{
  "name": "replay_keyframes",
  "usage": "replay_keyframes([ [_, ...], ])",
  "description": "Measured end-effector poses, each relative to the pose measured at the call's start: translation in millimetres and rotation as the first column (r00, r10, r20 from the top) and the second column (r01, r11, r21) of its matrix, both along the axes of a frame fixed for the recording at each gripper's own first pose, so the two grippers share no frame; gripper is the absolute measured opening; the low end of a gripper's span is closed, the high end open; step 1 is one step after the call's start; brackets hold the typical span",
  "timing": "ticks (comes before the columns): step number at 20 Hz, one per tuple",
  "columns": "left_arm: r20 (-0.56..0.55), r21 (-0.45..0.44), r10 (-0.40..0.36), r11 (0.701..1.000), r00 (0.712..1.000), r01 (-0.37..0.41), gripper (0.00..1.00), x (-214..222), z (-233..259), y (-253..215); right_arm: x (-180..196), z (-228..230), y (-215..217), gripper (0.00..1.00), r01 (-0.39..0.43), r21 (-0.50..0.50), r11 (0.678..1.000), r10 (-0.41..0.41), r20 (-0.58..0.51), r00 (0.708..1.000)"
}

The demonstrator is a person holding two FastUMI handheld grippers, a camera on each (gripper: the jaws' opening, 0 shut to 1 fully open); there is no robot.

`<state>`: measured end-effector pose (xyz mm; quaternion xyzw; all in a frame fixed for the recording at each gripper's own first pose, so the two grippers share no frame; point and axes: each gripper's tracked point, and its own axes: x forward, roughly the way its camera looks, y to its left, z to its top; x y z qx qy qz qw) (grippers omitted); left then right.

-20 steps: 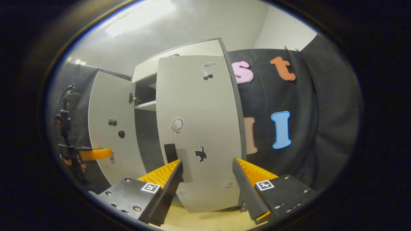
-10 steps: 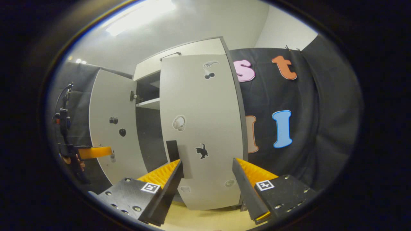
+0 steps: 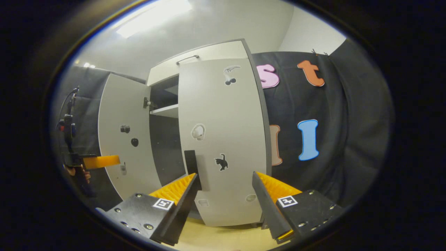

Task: Grab one shoe with the right hand and put it into the shoe cabinet, grab the other shoe with the left hand and put it into the shoe cabinet; then close the right door with the right hand and the left door with the left hand.

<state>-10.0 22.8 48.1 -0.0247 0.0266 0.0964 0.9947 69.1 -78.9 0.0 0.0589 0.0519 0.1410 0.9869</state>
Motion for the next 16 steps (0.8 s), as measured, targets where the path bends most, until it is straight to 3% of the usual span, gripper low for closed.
replay_keyframes([
  [1, 0.002, -0.005, 0.001, 1.000, 1.000, -0.001, 0.84, -2, 0, 1, -1, -1, 1, 0.87, -0.002, -0.002, 1.000, 0.002, -0.002, 1.000],
  [3, 0.008, -0.010, 0.009, 1.000, 1.000, -0.009, 0.84, -5, 2, 4, -3, -2, 3, 0.87, -0.010, -0.006, 1.000, 0.010, -0.005, 1.000],
  [4, 0.012, -0.011, 0.012, 1.000, 1.000, -0.011, 0.84, -6, 4, 6, -5, -3, 5, 0.92, -0.015, -0.009, 1.000, 0.015, -0.006, 1.000],
  [5, 0.016, -0.013, 0.014, 1.000, 1.000, -0.014, 0.90, -9, 6, 6, -5, -3, 7, 0.87, -0.018, -0.011, 1.000, 0.018, -0.005, 1.000],
  [6, 0.022, -0.014, 0.016, 1.000, 1.000, -0.016, 0.84, -10, 9, 8, -6, -4, 8, 0.92, -0.021, -0.012, 1.000, 0.021, -0.006, 1.000],
  [7, 0.029, -0.014, 0.022, 1.000, 0.999, -0.022, 0.84, -14, 12, 10, -7, -5, 10, 0.87, -0.024, -0.013, 1.000, 0.024, -0.008, 1.000],
  [8, 0.046, -0.014, 0.037, 0.999, 0.998, -0.037, 0.84, -17, 17, 14, -7, -7, 12, 0.92, -0.028, -0.014, 1.000, 0.028, -0.011, 1.000],
  [9, 0.067, -0.012, 0.050, 0.999, 0.996, -0.049, 0.84, -19, 24, 18, -8, -9, 14, 0.87, -0.034, -0.016, 0.999, 0.034, -0.017, 0.999],
  [10, 0.084, -0.012, 0.060, 0.998, 0.995, -0.059, 0.89, -23, 28, 21, -10, -11, 16, 0.92, -0.039, -0.018, 0.999, 0.039, -0.022, 0.999],
  [12, 0.095, -0.009, 0.079, 0.997, 0.992, -0.079, 0.89, -30, 33, 28, -12, -15, 21, 0.87, -0.050, -0.024, 0.998, 0.049, -0.030, 0.998],
  [13, 0.098, -0.006, 0.089, 0.996, 0.991, -0.089, 0.89, -32, 34, 33, -11, -15, 22, 0.92, -0.054, -0.025, 0.998, 0.053, -0.032, 0.998],
  [14, 0.102, -0.003, 0.103, 0.995, 0.989, -0.103, 0.89, -35, 36, 38, -12, -16, 23, 0.87, -0.057, -0.027, 0.998, 0.056, -0.034, 0.998],
  [16, 0.108, 0.001, 0.140, 0.990, 0.984, -0.141, 0.89, -41, 38, 52, -13, -19, 27, 0.87, -0.064, -0.029, 0.998, 0.063, -0.036, 0.997],
])
